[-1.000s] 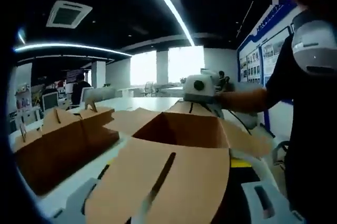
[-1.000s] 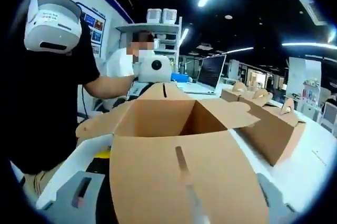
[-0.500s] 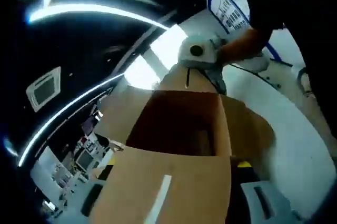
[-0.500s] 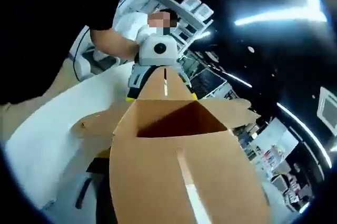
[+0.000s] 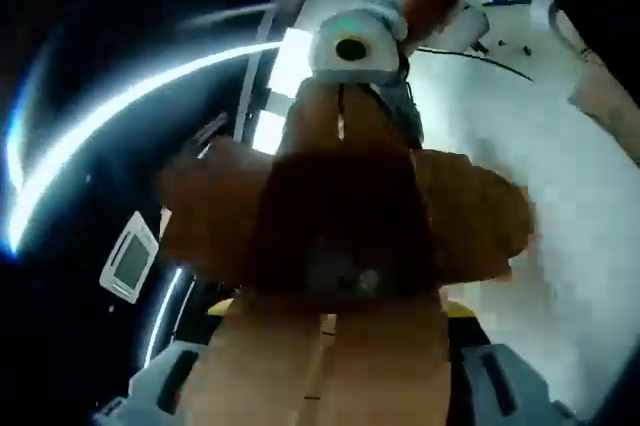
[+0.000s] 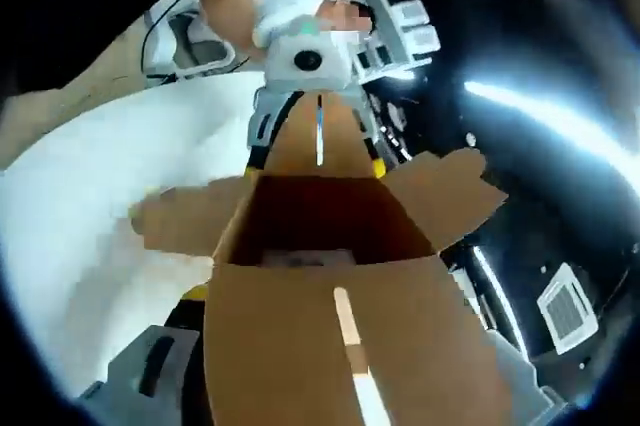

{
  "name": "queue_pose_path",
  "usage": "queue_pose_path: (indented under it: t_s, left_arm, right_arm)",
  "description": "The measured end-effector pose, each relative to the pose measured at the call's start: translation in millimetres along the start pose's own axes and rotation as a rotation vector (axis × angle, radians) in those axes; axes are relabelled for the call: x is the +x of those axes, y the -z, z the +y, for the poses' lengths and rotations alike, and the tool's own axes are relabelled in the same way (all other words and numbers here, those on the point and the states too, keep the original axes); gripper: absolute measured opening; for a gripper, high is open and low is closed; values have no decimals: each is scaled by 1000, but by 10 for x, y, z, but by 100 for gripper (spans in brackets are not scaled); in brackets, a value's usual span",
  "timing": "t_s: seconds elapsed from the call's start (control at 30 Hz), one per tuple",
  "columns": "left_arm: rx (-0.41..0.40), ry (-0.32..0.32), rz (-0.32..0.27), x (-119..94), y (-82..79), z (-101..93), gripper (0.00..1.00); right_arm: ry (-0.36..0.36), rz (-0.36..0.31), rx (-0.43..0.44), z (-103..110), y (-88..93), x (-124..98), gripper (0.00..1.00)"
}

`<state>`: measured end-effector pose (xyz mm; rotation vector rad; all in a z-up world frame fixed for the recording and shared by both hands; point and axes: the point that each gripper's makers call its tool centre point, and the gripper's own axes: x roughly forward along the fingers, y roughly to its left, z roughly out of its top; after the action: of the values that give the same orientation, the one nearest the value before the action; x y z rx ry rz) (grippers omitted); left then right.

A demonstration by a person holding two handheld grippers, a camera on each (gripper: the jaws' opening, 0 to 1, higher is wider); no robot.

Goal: Pick up one paper box from the group, open the paper box, and remove the item inside

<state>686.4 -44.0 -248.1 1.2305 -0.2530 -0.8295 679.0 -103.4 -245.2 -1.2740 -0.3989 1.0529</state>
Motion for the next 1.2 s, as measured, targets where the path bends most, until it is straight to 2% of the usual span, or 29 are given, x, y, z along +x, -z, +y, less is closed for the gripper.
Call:
queue_pose_path:
  t_s: [0.03, 0.07, 0.1, 0.13, 0.2, 0.23, 0.27, 0.3, 0.33, 0.4, 0.43, 0.5, 0.57, 0.63, 0.67, 0.7, 0.77, 0.8, 0.87, 1.0, 1.03, 1.07, 1.1, 1.13, 1.17, 1.2]
  left_arm:
    - [12, 1, 5, 5, -15, -9, 62]
    - [99, -25, 44, -12, -30, 64, 60]
    - [154, -81, 53, -62, -76, 177, 35]
    - [119, -95, 71, -61, -73, 214, 16]
    - [47, -124, 108, -57, -69, 288, 18]
    - [-6, -81, 104, 13, 39, 193, 17]
    - [53, -34, 69, 73, 82, 75, 19]
    - [79, -82, 107, 89, 178, 113, 26]
    - [75, -47, 94, 124, 169, 52, 33]
    - [-53, -34, 51, 127, 96, 47, 33]
    - [-56, -33, 60, 106, 127, 91, 32]
    - [-85, -35, 39, 112, 103, 104, 30]
    - [-178, -29, 12, 105, 100, 144, 29]
    - [-239, -37, -15, 53, 111, 226, 26]
    - [-290, -57, -36, 21, 124, 297, 26]
    - [-352, -76, -44, -16, 168, 368, 26]
    - [-449, -93, -30, -70, 295, 444, 24]
    - [-463, -116, -24, -93, 350, 486, 24]
    - [-481, -119, -39, -139, 357, 514, 24]
    - [-485, -117, -39, -140, 331, 500, 24]
    - [-493, -115, -42, -131, 322, 496, 25]
    - [-504, -113, -43, -123, 325, 492, 25]
    - [-524, -113, -41, -115, 339, 494, 25]
    - [-553, -115, -35, -111, 369, 495, 24]
    - [-560, -115, -35, -111, 381, 497, 24]
    - [-559, -117, -31, -115, 391, 497, 24]
  right_arm:
    - [8, 22, -9, 10, 44, 5, 71]
    - [32, 18, -15, -88, 176, 26, 71]
    - [94, 12, -41, -241, 99, -28, 70]
    - [99, -11, -48, -260, -7, -28, 70]
    - [109, -55, -60, -297, -219, -27, 70]
    - [67, -49, -10, -199, -142, 18, 70]
    - [27, 1, -52, -55, -9, 86, 70]
    - [56, -2, -89, -72, -9, 80, 70]
    - [54, -2, -70, -49, 1, 98, 70]
    - [58, -3, -35, -93, 29, 68, 70]
    - [60, -3, -23, -114, 86, 53, 70]
    - [70, -6, -33, -112, 99, 41, 70]
    - [108, -11, -84, -192, 32, 28, 69]
    - [145, -21, -85, -302, -36, -30, 69]
    - [140, -34, -54, -304, -48, -41, 69]
    - [88, -30, -7, -183, 17, -25, 69]
    - [16, 5, -32, 92, 158, 25, 69]
    - [19, 45, -94, 128, 242, 12, 68]
    - [59, 5, -21, 35, 190, -15, 69]
    - [111, 4, -69, -139, 100, -47, 68]
    - [155, 11, -103, -221, 76, -69, 68]
    - [92, 2, -70, -112, 36, -31, 68]
    - [-22, 1, -49, 125, 64, 35, 67]
    - [-64, 35, -121, 300, 117, 88, 66]
    - [-31, 49, -144, 268, 148, 87, 65]
    - [-10, 18, -73, 215, 106, 72, 65]
